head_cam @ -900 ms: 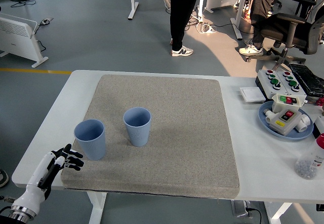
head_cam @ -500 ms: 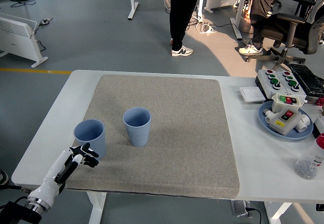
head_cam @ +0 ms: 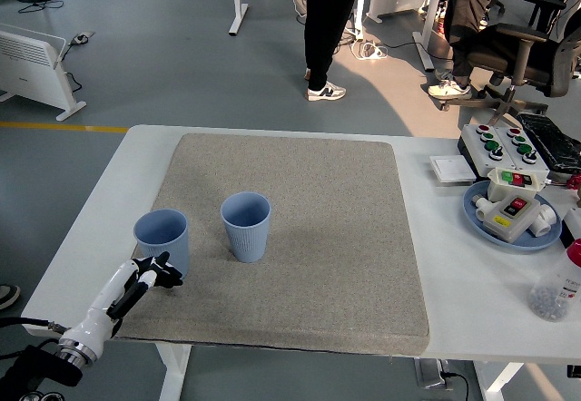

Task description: Push cup pick cup insert cup

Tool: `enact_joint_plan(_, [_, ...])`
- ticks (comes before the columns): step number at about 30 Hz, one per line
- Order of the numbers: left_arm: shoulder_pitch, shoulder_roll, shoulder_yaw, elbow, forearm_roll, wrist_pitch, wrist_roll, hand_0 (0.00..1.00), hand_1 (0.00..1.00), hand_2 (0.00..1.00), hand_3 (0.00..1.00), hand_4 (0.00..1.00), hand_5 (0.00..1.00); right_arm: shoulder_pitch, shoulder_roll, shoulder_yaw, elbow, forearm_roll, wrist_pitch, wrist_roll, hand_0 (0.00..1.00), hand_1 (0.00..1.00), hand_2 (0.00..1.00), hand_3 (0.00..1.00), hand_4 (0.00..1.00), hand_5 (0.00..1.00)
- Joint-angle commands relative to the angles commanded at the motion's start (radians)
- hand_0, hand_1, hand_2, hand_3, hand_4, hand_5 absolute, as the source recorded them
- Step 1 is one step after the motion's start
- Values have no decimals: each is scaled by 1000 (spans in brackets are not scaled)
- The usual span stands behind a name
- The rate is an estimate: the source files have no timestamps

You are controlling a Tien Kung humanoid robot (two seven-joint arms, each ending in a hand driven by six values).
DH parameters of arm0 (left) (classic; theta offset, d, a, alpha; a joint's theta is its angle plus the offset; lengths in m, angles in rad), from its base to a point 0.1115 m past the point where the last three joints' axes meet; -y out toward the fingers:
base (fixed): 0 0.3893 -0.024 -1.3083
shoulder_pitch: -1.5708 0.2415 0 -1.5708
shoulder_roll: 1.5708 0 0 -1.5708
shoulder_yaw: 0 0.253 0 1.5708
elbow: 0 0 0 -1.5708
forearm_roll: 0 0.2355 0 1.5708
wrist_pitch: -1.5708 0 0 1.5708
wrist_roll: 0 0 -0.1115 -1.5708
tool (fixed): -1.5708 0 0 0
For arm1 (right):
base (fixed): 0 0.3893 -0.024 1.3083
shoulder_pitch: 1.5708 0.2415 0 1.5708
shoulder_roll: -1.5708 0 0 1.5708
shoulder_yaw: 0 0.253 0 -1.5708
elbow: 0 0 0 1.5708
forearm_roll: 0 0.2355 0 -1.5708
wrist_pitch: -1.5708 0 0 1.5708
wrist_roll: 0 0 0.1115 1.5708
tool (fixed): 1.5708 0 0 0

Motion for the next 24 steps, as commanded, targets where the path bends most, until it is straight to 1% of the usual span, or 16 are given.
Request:
enact_joint_plan(3, [-24,4,17,29,4,2,-2,598,577,484,454,695,998,-1,1,0,0,0,0,-1,528,546,507,602,204,998])
enact_joint_plan(10, [-45,9,32,64,2,7,-8,605,579,484,455,694,998,-6,2,-4,0,4,0,-2,528,546,507,601,203,998])
enact_joint_plan(12, [-57,8,36,79,0,9,-8,610,581,482,451,693,998,-7,2,-3,0,2,0,-2,528,546,507,601,203,998])
enact_joint_plan(13, [-72,8,42,92,-3,9,-9,610,581,482,451,693,998,-8,2,-3,0,1,1,-2,528,546,507,601,203,998])
enact_joint_plan(15, [-76,7,44,95,-4,9,-10,610,581,482,451,693,998,-8,2,-3,0,1,1,-2,528,546,507,601,203,998])
enact_joint_plan(19, [-122,8,67,130,-20,13,-14,613,583,483,452,691,998,-10,3,-3,0,-4,2,-4,528,546,507,601,202,998])
enact_joint_plan(24, [-147,11,92,150,-31,14,-18,613,583,482,452,691,998,-12,3,-7,0,-2,2,-5,528,546,507,601,202,998])
